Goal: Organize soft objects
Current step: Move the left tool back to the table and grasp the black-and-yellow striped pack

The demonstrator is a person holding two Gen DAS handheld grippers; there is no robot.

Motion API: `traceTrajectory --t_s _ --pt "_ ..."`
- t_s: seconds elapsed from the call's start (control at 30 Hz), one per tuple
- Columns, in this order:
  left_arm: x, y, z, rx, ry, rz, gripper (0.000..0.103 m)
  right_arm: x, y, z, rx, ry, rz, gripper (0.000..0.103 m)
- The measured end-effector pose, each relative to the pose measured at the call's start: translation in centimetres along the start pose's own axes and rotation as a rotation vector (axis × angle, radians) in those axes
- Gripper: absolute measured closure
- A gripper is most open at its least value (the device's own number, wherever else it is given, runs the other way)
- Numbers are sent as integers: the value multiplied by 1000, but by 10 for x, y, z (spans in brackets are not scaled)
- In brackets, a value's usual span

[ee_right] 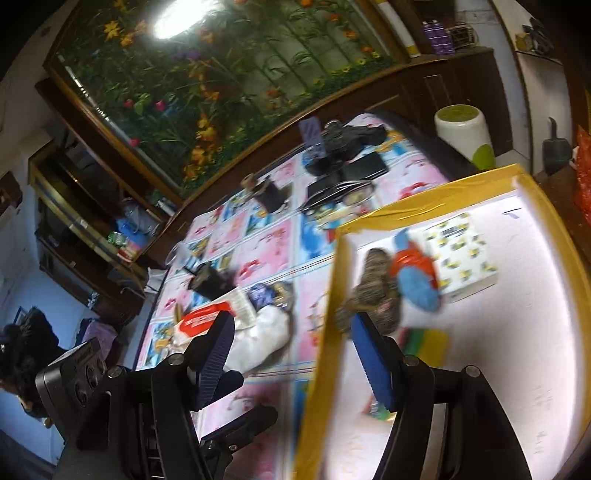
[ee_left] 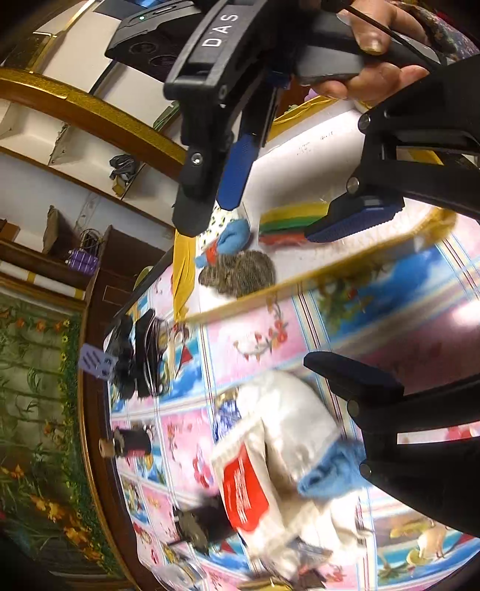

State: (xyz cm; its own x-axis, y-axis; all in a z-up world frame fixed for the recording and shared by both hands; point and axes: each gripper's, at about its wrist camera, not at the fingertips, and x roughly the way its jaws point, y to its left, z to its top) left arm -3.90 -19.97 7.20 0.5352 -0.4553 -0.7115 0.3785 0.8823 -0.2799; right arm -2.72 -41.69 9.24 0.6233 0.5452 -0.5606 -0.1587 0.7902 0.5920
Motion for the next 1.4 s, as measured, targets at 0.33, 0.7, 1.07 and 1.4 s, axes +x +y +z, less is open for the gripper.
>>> traceTrajectory --t_s 0.33,0.7,1.07,1.4 --pt "-59 76 -27 -111 -72 41 42 45 57 -32 -24 28 74 31" --pt "-111 206 -32 -384 -154 265 34 98 84 -71 -120 -66 69 30" --pt "-56 297 19 -622 -35 366 30 101 75 -77 -136 -65 113 28" --pt "-34 301 14 -562 2 432 58 102 74 -78 -140 -61 113 28"
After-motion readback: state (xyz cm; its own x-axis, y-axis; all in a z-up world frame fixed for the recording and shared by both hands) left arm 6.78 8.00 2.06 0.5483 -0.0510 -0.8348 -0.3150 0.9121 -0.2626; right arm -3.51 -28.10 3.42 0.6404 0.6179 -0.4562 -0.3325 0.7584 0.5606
